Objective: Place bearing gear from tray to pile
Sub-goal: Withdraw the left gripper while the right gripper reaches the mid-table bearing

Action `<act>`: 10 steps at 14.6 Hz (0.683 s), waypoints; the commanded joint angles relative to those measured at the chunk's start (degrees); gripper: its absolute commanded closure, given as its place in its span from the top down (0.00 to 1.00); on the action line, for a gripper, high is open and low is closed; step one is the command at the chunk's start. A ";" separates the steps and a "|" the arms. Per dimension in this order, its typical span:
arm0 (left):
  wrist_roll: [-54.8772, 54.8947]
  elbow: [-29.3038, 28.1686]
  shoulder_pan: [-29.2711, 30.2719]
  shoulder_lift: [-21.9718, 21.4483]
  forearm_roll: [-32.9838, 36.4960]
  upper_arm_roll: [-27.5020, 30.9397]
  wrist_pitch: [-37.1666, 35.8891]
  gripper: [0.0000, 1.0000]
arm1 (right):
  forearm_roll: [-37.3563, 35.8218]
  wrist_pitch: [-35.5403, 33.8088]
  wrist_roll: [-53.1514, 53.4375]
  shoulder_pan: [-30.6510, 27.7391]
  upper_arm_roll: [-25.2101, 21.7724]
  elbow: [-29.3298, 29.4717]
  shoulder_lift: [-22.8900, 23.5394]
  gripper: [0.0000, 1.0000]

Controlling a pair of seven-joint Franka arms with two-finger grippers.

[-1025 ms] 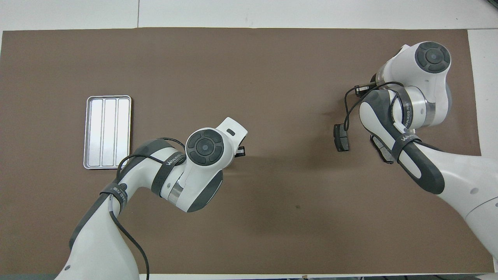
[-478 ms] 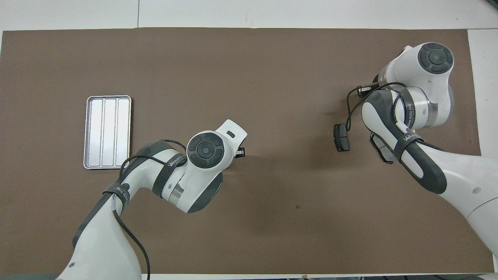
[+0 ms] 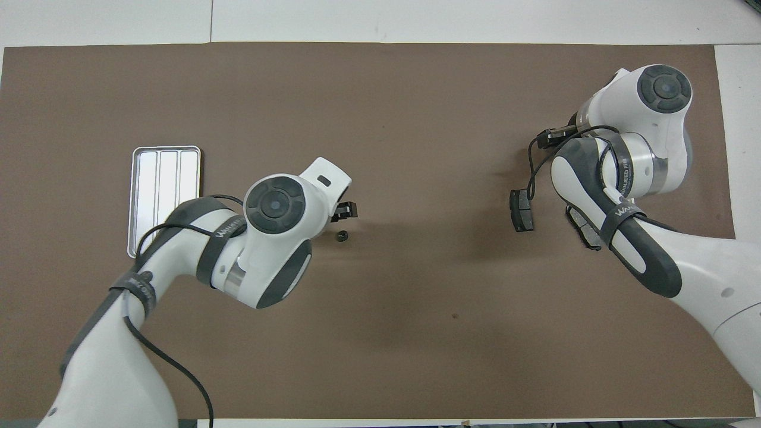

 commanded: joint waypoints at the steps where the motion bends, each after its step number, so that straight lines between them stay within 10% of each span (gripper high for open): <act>1: 11.96 -0.40 11.02 -5.90 0.89 -0.20 -4.59 1.00 | 0.23 -1.91 -0.69 0.63 0.59 -0.99 -2.95 1.00; 7: 43.35 2.06 34.77 -7.58 0.19 -0.28 -7.50 1.00 | 0.22 -13.60 14.30 8.62 0.68 0.33 -9.54 1.00; 10: 35.98 2.41 30.27 -7.32 -2.88 -1.77 -7.67 1.00 | 0.31 -20.54 33.60 16.61 0.85 4.01 -10.17 1.00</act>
